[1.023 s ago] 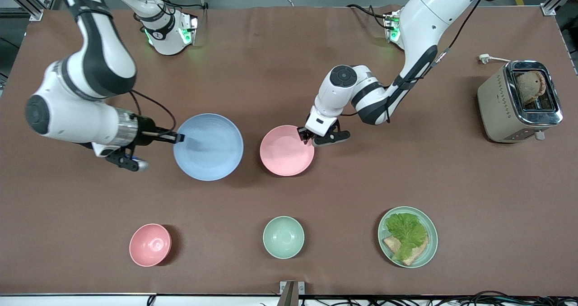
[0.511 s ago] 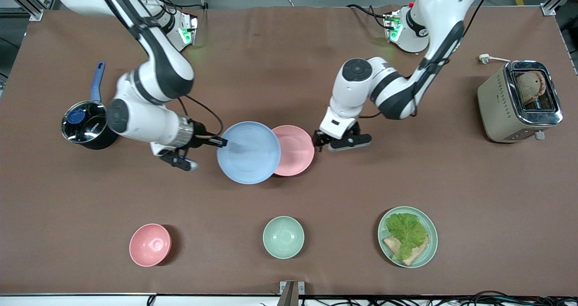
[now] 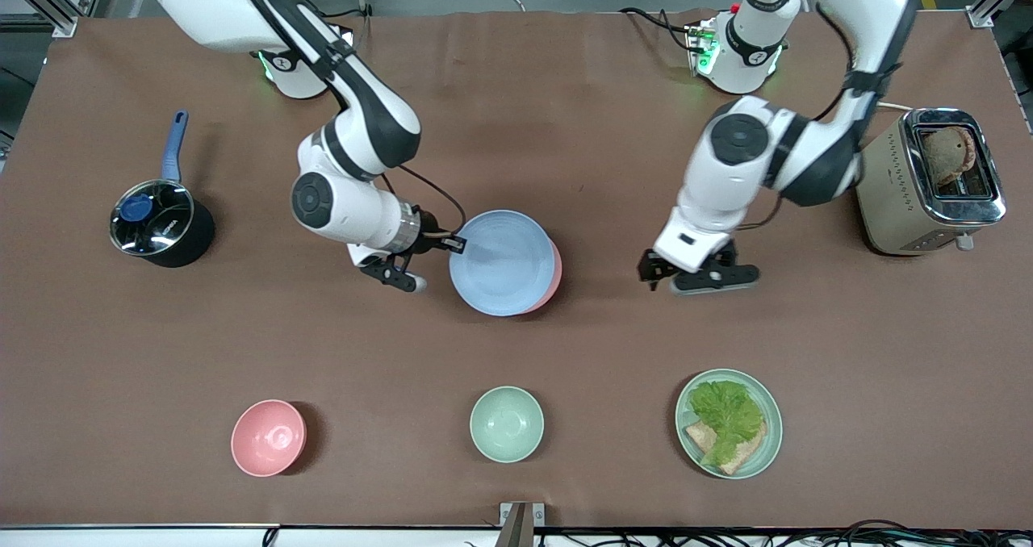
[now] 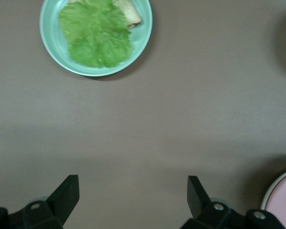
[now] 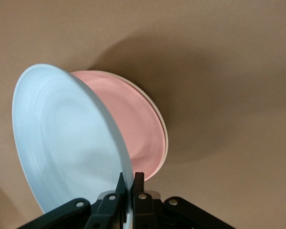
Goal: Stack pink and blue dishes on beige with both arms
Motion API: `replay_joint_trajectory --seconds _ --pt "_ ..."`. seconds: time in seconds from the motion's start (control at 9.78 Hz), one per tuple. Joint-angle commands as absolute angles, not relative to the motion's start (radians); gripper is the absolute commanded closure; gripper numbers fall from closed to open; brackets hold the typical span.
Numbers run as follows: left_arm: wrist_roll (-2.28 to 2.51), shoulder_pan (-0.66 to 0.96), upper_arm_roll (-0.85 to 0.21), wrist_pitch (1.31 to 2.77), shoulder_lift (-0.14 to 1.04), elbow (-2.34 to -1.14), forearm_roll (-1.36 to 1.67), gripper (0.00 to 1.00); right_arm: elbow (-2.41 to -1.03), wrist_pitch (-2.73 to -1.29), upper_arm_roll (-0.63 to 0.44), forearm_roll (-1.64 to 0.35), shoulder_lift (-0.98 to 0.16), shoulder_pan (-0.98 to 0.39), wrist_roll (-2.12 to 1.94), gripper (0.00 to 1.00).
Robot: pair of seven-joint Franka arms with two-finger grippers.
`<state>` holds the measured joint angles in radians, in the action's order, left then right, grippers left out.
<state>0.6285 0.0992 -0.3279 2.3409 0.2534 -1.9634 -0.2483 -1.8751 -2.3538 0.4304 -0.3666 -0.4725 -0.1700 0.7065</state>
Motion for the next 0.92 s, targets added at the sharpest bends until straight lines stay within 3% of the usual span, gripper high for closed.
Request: replay_joint_trajectory --seconds 0.0,0.31,0.41,0.61,0.82 --pt "0.415 0.103 -0.250 2.139 0.193 -1.883 -0.117 0.00 -1.911 -2.397 0.434 -0.361 -0.480 -0.175 0.726 0.97" --pt "0.136 0.101 -0.097 1.750 0.181 -1.578 0.006 0.00 -1.942 -2.445 0.434 -0.353 -0.495 -0.189 0.726 0.96" --pt "0.079 0.085 -0.063 1.664 0.161 -1.513 0.029 0.00 -1.941 -2.468 0.434 -0.353 -0.508 -0.192 0.724 0.75" --pt "0.067 0.042 -0.057 1.576 0.042 -1.520 0.025 0.00 -1.936 -2.464 0.434 -0.353 -0.511 -0.190 0.724 0.00" --pt "0.060 0.011 -0.057 1.551 -0.052 -1.560 0.005 0.00 -1.934 -2.406 0.433 -0.345 -0.409 -0.170 0.724 0.00"
